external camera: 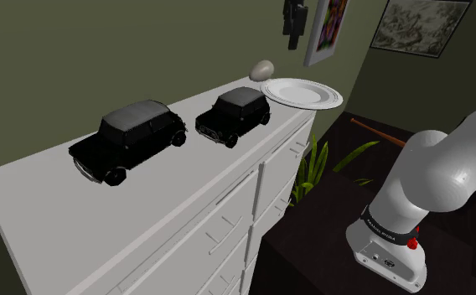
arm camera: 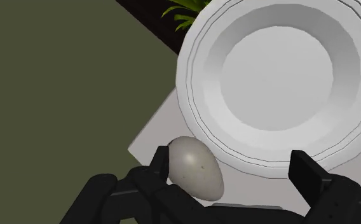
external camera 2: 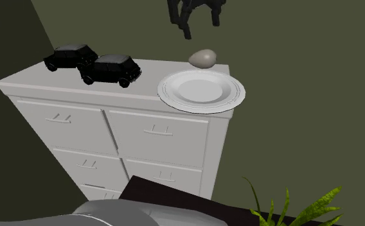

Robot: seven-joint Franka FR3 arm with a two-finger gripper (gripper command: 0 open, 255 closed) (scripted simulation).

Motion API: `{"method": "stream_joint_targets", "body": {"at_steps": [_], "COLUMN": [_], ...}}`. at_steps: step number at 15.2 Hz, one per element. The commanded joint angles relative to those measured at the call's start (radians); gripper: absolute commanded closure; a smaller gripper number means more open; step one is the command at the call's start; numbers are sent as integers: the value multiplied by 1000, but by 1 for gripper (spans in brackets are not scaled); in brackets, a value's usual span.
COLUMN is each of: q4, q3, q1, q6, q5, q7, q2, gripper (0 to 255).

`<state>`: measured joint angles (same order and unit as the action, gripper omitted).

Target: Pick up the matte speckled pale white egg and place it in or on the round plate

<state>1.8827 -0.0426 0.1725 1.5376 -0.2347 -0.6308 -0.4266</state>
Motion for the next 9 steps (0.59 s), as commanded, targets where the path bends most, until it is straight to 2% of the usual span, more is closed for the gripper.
{"method": "stream_joint_targets", "body": {"at_steps": [1,4,9], "q4": [66,156,212], "q3": [4,10,21], "q1": [13,30,27], "q6": [105,248,314], "q5": [-18,-46,-55], "q7": [-39,-91,-93], "q2": [8,18,23], "gripper": [0,0,0]}}
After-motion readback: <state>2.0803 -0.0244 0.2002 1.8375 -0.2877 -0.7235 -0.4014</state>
